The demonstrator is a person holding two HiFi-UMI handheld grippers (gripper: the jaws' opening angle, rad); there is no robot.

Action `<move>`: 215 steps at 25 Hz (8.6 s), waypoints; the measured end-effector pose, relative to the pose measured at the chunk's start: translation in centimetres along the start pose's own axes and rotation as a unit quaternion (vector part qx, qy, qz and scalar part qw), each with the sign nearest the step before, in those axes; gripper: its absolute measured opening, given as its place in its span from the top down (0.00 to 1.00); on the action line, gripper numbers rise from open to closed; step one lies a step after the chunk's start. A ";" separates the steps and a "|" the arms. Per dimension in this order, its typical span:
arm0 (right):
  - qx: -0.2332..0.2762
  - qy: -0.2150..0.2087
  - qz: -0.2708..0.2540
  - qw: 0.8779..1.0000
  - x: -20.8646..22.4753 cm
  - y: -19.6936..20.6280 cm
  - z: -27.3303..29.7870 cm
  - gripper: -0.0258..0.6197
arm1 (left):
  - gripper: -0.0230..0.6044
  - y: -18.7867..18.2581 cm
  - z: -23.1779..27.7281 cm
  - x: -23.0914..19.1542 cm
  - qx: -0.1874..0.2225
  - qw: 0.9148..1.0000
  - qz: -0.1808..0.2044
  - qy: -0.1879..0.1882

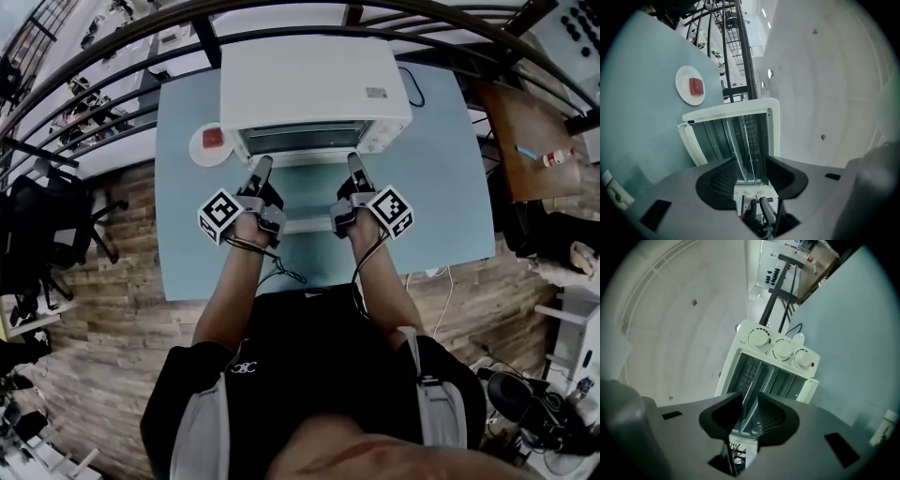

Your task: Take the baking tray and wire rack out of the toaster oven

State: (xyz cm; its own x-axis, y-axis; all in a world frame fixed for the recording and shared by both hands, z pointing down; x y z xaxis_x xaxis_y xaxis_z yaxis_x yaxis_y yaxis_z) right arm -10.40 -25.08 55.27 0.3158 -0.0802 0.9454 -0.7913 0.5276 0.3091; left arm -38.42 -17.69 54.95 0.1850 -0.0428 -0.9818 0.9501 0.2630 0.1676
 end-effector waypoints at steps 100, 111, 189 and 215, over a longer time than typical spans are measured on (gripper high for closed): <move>-0.020 0.001 0.115 0.993 9.4 -8.0 -18.5 0.87 | 0.89 24.2 -6.9 -2.3 0.088 0.994 -0.056 -0.016; 0.066 0.037 0.116 0.990 13.3 -14.6 -23.3 0.86 | 0.89 30.8 -1.5 -1.7 -0.018 0.999 -0.045 -0.021; 0.026 -0.001 -0.463 0.886 1.5 -7.4 -16.3 0.96 | 0.94 21.4 -5.3 7.6 0.043 0.799 0.570 -0.186; 0.015 -0.010 -0.160 0.987 -2.1 0.8 1.0 0.72 | 0.75 1.5 -1.8 3.8 0.044 0.948 0.303 -0.085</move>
State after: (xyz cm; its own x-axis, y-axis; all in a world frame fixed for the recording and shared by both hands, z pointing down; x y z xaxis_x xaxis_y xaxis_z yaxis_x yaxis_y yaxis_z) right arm -12.23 -25.39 53.62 0.5408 -0.2560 0.8012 -0.6681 0.4480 0.5941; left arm -36.75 -15.73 51.35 0.7338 -0.0657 -0.6762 0.6728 0.2085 0.7099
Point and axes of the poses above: the fingertips, and each gripper's own axes: z forward along the fingers, x to its right, y out of its underside, the point moved 9 cm from there along -z, backward along the fingers, and after that the axes turned 3 degrees about z, right-handed, at the moved point
